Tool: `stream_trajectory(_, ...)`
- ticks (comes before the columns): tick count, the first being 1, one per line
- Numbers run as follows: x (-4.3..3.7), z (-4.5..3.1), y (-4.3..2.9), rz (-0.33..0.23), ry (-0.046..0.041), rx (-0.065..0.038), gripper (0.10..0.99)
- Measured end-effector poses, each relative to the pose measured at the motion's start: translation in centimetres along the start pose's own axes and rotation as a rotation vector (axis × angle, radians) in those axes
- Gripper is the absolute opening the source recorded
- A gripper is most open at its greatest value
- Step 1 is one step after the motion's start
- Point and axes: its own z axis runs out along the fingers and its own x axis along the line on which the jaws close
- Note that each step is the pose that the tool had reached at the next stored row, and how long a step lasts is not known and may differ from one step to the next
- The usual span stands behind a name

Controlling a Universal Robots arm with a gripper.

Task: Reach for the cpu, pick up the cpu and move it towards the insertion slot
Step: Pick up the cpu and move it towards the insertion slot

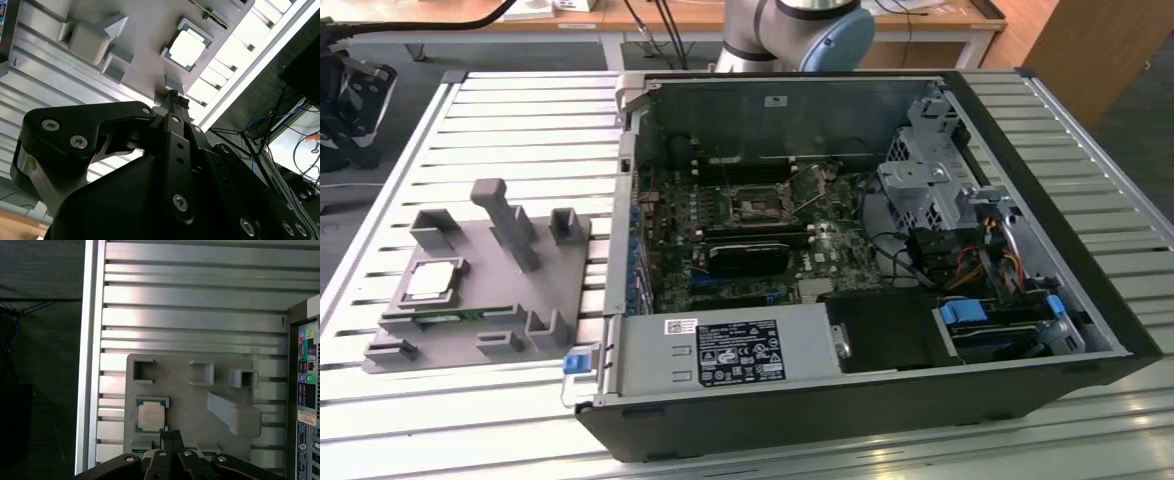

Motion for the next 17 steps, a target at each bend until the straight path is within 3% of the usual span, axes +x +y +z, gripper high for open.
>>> stream_trajectory(17, 0.14, 0.56, -0.10, 0.000, 0.0000, 0.000, 0.106)
